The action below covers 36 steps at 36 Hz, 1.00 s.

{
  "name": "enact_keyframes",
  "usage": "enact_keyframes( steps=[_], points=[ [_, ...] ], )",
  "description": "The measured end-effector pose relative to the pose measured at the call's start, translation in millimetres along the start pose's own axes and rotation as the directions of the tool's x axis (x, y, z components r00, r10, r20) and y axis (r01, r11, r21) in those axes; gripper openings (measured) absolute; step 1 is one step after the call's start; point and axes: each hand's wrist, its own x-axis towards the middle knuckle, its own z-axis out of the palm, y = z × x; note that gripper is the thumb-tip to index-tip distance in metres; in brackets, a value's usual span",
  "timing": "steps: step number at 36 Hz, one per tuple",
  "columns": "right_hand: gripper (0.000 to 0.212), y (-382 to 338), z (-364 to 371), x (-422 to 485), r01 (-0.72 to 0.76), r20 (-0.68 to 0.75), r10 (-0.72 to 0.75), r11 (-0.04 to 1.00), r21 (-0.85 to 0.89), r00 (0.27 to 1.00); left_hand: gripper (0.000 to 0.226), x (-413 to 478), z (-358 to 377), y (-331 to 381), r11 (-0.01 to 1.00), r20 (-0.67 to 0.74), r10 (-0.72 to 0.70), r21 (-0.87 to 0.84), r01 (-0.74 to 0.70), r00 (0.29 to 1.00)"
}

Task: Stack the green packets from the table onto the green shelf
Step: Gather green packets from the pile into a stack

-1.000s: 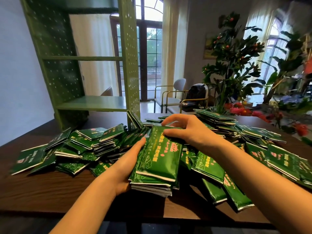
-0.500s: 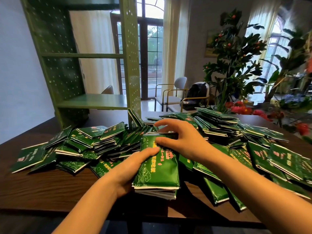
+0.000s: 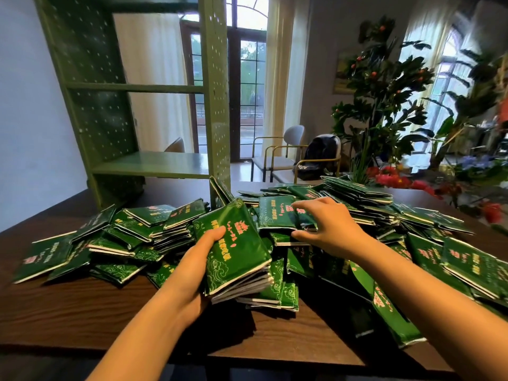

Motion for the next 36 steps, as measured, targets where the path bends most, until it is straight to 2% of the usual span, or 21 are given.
enact_keyframes(
  steps=[2, 3, 5, 6, 9, 12, 16, 18, 20, 23, 26, 28, 32, 33, 36],
  points=[
    [0.067, -0.4, 2.8, 1.8, 0.022, 0.031, -0.022, 1.000, 0.006, 0.999, 0.033, -3.3, -7.8, 4.6, 0.984, 0.022, 0.005, -0.177, -0.001, 1.000],
    [0.068, -2.1, 3.4, 2.8, 0.033, 0.039, -0.033, 0.999, -0.001, 0.999, 0.036, -4.7, -9.2, 3.3, 0.986, -0.018, 0.022, -0.164, -0.025, 1.000],
    [0.067, -6.0, 4.3, 5.1, 0.047, 0.042, -0.046, 0.999, -0.008, 0.998, 0.038, -2.9, -5.1, 5.1, 1.000, -0.028, 0.000, 0.024, 0.000, 1.000],
    [0.066, -7.7, 4.5, 6.5, 0.046, 0.042, -0.046, 0.999, -0.010, 0.998, 0.036, -3.1, -1.7, 6.7, 0.998, -0.055, -0.016, 0.066, 0.020, 0.998],
    [0.058, -10.3, 6.6, 8.9, 0.053, 0.034, -0.053, 0.999, -0.002, 0.998, 0.033, -1.2, 2.2, 8.4, 0.998, -0.076, -0.068, -0.022, 0.066, 0.995],
    [0.046, -7.0, 13.3, 9.3, 0.107, -0.043, -0.107, 0.994, -0.020, 0.993, 0.029, -2.4, 3.6, 10.6, 0.988, -0.102, -0.108, -0.125, 0.095, 0.989],
    [0.029, -6.6, 15.8, 6.1, 0.140, -0.214, -0.134, 0.990, 0.012, 0.968, 0.036, -6.8, -1.9, 5.2, 0.977, -0.079, -0.126, -0.181, 0.111, 0.989],
    [0.024, -9.9, 12.4, 3.3, 0.163, -0.319, -0.114, 0.978, 0.130, 0.941, 0.035, -4.6, -2.1, 5.2, 0.973, -0.073, -0.135, -0.199, 0.119, 0.988],
    [0.021, -13.3, 7.6, 0.2, 0.161, -0.387, -0.029, 0.937, 0.311, 0.921, 0.035, -5.1, -0.8, 3.9, 0.973, -0.054, -0.130, -0.200, 0.117, 0.990],
    [0.018, -19.0, 0.5, -3.7, 0.157, -0.407, 0.113, 0.803, 0.575, 0.907, 0.033, -8.2, 0.0, 2.2, 0.972, -0.014, -0.115, -0.208, 0.109, 0.993],
    [0.023, -29.9, -6.0, -10.2, 0.240, -0.441, 0.133, 0.684, 0.689, 0.888, 0.035, -14.4, -3.3, -2.0, 0.968, 0.087, -0.113, -0.214, 0.129, 0.990],
    [0.024, -37.7, -9.2, -15.6, 0.291, -0.471, 0.105, 0.664, 0.689, 0.876, 0.040, -16.0, -4.2, -2.0, 0.965, 0.127, -0.121, -0.217, 0.147, 0.984],
    [0.027, -50.2, -13.9, -26.7, 0.387, -0.534, -0.013, 0.704, 0.595, 0.845, 0.054, -16.2, -2.8, 2.7, 0.981, 0.093, -0.093, -0.162, 0.108, 0.991],
    [0.030, -53.3, -14.9, -29.1, 0.416, -0.545, -0.065, 0.722, 0.553, 0.836, 0.061, -14.8, -2.4, 2.1, 0.983, 0.096, -0.087, -0.154, 0.102, 0.992],
    [0.032, -63.5, -13.6, -34.6, 0.524, -0.586, -0.246, 0.768, 0.368, 0.772, 0.054, -12.9, 1.4, 1.8, 0.991, 0.053, -0.031, -0.128, 0.037, 0.998]
  ],
)
